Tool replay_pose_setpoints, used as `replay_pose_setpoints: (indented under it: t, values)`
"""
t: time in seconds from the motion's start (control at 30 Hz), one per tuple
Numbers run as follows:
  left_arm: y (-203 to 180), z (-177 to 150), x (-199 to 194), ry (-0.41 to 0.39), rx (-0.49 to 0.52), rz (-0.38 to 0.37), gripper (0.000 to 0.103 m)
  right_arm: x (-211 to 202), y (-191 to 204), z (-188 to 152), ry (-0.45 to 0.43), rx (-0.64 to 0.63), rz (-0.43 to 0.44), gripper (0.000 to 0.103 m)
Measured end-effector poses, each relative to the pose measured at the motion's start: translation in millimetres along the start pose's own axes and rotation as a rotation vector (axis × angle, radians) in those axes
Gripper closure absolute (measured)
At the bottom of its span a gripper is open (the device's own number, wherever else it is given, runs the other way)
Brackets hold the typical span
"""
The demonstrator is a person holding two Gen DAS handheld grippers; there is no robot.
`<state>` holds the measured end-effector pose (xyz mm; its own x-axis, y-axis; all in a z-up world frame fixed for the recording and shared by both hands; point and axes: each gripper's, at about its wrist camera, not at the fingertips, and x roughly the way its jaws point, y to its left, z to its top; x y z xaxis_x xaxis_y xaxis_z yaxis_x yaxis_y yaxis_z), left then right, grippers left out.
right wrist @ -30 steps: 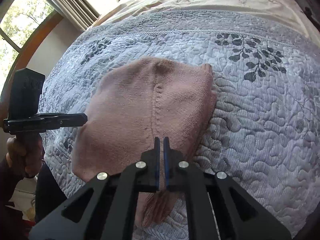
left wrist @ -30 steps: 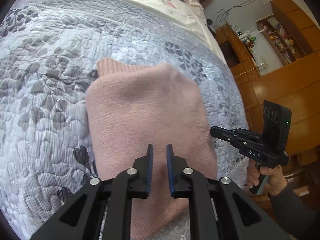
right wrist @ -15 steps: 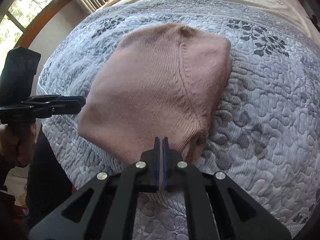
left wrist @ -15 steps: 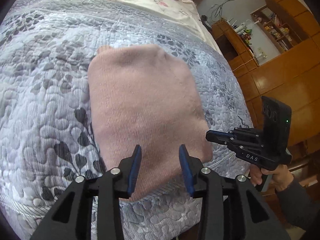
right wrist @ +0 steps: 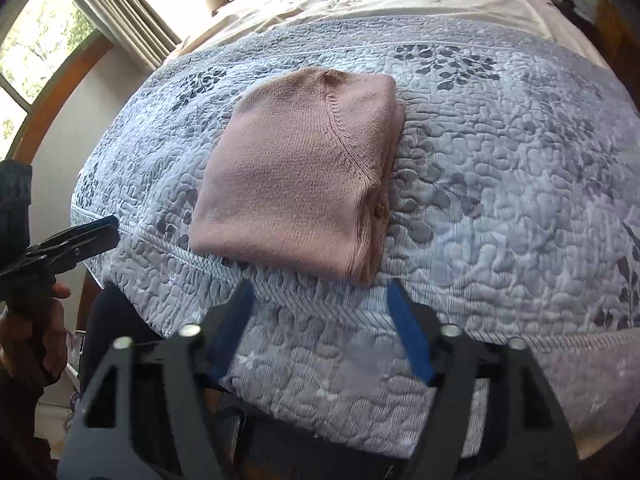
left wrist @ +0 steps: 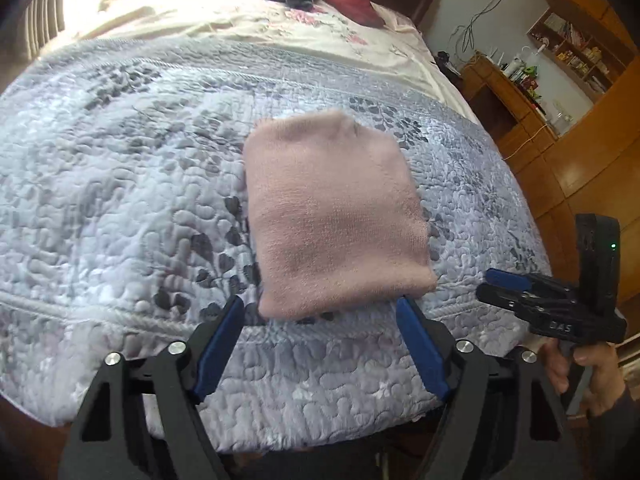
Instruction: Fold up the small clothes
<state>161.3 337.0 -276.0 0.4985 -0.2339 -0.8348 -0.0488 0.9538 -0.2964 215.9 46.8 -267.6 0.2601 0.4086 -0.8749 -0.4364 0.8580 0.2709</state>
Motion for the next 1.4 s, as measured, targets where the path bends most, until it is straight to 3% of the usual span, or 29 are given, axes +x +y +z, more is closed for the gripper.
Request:
replay_pose_setpoints:
  t: [0.1, 0.3, 0.47, 0.57, 0.7, 0.83, 1.07, 1.4]
  values:
    - [-18, -29, -40, -0.028, 0.033, 0.151, 0.015, -33, 21, -38, -0.031, -0.002, -0.094, 0.011]
    - [-44, -75, -117, -0.098, 0.0, 0.257, 0.013, -96, 65, -82, -0.065, -0.038, -0.364, 0.003]
    - [-65, -77, -178, -0.11, 0.036, 0.218, 0.013, -163, 91, -85, -0.149, -0.034, -0.324, 0.003]
    - [-77, -77, -218, -0.14, 0.06, 0.192, 0.013, -209, 115, -83, -0.228, -0.053, -0.359, 0.003]
    - [-86, -76, -258, -0.197, 0.04, 0.206, 0.013, -258, 138, -87, -0.316, -0.034, -0.326, 0.003]
    - [-96, -82, -263, -0.193, 0.064, 0.224, 0.013, -271, 154, -91, -0.339, -0.049, -0.346, 0.003]
    - [-101, -92, -243, -0.13, 0.057, 0.209, 0.013, -253, 152, -94, -0.275, -0.026, -0.331, 0.003]
    - [-105, -76, -237, -0.13, 0.065, 0.213, 0.013, -241, 146, -78, -0.263, -0.026, -0.31, 0.003]
